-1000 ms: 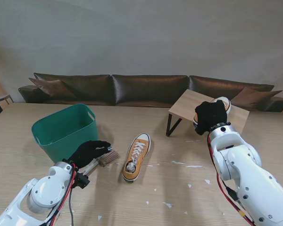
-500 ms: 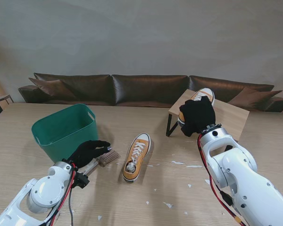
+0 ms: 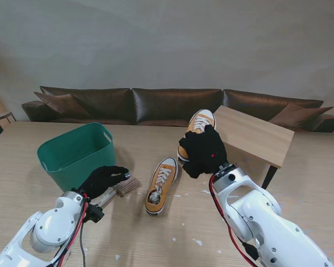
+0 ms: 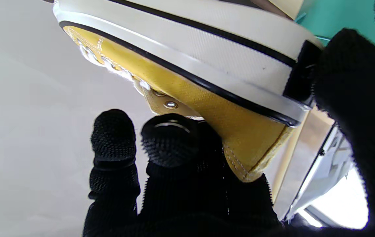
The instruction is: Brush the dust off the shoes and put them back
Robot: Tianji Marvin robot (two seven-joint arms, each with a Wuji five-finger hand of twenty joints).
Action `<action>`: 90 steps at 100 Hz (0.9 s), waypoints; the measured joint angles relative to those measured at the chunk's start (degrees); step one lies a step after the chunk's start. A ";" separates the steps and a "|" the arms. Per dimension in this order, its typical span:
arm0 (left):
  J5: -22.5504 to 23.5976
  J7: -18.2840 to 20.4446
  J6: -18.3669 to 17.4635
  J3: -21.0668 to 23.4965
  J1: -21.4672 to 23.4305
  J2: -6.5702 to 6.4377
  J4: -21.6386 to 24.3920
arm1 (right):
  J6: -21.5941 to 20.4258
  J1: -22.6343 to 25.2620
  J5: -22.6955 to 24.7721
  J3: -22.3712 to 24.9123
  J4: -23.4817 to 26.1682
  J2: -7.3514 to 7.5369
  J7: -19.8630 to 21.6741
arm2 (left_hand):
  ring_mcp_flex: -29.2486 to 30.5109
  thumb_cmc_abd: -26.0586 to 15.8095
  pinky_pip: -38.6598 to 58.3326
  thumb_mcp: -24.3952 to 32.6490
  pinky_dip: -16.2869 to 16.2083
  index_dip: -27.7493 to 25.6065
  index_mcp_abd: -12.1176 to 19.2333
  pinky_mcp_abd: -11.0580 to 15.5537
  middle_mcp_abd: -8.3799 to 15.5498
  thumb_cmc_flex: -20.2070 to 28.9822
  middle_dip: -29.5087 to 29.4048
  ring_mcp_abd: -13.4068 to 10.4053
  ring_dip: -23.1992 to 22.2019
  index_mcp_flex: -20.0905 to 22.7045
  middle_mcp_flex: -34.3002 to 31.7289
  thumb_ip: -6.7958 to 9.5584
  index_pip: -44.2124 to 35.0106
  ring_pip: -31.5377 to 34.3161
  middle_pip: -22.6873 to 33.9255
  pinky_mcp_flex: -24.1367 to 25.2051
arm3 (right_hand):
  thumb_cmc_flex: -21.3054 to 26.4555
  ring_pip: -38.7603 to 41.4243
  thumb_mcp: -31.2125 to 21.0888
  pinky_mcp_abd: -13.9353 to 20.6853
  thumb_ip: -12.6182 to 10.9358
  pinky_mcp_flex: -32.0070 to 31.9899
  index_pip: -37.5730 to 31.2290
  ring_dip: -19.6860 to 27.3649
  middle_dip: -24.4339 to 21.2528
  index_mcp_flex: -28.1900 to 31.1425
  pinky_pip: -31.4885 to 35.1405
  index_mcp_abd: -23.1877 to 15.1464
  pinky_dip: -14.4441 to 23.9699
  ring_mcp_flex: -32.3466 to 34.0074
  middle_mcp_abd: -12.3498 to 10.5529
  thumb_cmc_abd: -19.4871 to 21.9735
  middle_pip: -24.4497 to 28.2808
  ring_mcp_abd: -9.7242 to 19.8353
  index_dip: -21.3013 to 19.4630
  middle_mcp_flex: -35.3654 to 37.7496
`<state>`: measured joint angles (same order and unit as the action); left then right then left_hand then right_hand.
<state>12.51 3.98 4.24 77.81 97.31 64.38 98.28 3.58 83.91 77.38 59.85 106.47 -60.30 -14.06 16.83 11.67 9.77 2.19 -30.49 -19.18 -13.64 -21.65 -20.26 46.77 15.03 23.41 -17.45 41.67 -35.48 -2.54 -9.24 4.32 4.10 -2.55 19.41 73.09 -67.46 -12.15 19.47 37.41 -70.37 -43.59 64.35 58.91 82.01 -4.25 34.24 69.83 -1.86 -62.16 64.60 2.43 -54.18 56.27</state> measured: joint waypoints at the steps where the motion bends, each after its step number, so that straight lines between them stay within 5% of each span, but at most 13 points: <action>1: 0.01 -0.01 -0.01 0.01 0.01 0.00 0.00 | -0.03 0.01 -0.11 -0.16 -0.02 -0.01 -0.21 | 0.00 0.00 0.00 0.00 0.00 0.00 0.00 0.00 0.00 0.00 0.00 0.00 0.00 0.00 0.00 0.00 0.00 0.00 0.00 0.00 | 0.00 0.00 0.00 0.01 0.00 0.00 0.00 0.00 0.00 0.00 0.00 0.00 0.00 0.00 0.00 0.00 0.00 0.01 0.00 0.00; 57: 0.09 -0.14 -0.32 0.46 0.42 -0.01 0.12 | -2.82 2.64 -5.59 -5.77 -4.14 -0.87 -7.96 | 0.00 0.00 0.00 -0.07 0.00 0.00 0.00 0.01 0.00 0.00 0.00 0.00 0.00 0.00 0.00 0.00 0.00 0.00 0.00 0.01 | -0.02 0.00 0.00 0.07 0.00 0.00 0.00 0.00 0.21 0.60 0.00 0.15 0.00 0.00 -0.27 0.00 0.22 0.12 -1.10 0.02; 90: 0.10 -0.13 -0.18 0.42 0.44 -0.01 0.17 | -4.55 4.25 -7.90 -6.59 -7.42 -0.95 -9.04 | 0.00 0.00 0.00 -0.07 0.00 0.00 0.00 0.01 0.00 0.00 0.00 0.00 0.00 0.00 0.00 0.00 0.00 0.00 0.00 0.01 | -0.02 0.00 0.00 0.07 0.00 0.00 0.00 0.00 0.21 0.60 0.01 0.24 0.00 0.00 -0.35 0.00 0.22 0.17 -1.10 0.02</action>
<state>12.61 3.85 4.06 78.23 97.75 64.36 98.45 -0.97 88.16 69.48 53.26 99.05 -61.25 -23.10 16.83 11.67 9.78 2.12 -30.49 -19.18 -13.65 -21.65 -20.26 46.77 15.03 23.41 -17.45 41.67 -35.48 -2.54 -9.24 4.32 4.10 -2.54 19.39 73.09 -67.46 -12.09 19.47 37.41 -70.37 -43.59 64.56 59.52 82.02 -4.01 34.24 69.83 -2.21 -62.16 64.82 2.60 -55.29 56.29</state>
